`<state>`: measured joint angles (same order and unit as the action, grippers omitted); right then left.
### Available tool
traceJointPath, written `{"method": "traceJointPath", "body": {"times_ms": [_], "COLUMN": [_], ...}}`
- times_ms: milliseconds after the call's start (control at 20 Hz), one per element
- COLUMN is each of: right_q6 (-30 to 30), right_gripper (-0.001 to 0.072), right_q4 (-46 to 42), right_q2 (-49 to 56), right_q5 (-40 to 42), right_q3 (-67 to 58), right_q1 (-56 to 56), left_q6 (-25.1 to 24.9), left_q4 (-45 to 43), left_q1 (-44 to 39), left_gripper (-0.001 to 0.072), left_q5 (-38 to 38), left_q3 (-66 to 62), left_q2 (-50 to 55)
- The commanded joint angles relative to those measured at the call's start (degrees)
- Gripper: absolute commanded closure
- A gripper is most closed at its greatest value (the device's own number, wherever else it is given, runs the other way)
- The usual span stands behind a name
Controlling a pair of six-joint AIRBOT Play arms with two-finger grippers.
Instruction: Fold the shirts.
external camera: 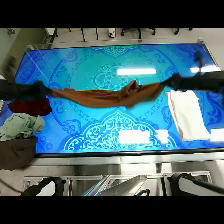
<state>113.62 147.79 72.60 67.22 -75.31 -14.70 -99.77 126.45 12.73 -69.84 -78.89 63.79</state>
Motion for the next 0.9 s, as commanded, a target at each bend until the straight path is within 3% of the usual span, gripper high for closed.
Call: {"method": "traceJointPath", "body": {"times_ms": [0,200,400,650,850], "right_q6": [-0.2,0.4,0.4,-1.0,0.7], "right_gripper": [0.069,0.0689,0.0689,0.069,0.069], "right_q4": [0.7,-3.0,-6.5,-2.8,-3.0], "right_q2": [-17.9,-31.0,-34.4,-26.0,-16.4], "right_q5": [-2.0,-7.6,-7.6,-1.4,-4.7], "right_q3": [-11.4,-22.8,-25.6,-21.9,-6.1], "right_q1": [-3.3,-8.1,-11.0,-10.6,-0.8], "left_q6": [0.0,0.5,2.3,2.8,1.9], "left_q4": [2.0,-2.6,-3.5,-1.8,-7.0], "left_q1": [3.7,13.7,21.9,13.1,0.0], "left_gripper": [0.0691,0.0691,0.0691,0.0691,0.0691], "left_q5": [4.6,5.9,0.6,-11.5,-8.6], "left_q3": [-14.6,-28.9,-34.5,-32.4,-16.6], "left_q2": [-16.0,-25.4,-24.6,-13.0,-2.8]}}
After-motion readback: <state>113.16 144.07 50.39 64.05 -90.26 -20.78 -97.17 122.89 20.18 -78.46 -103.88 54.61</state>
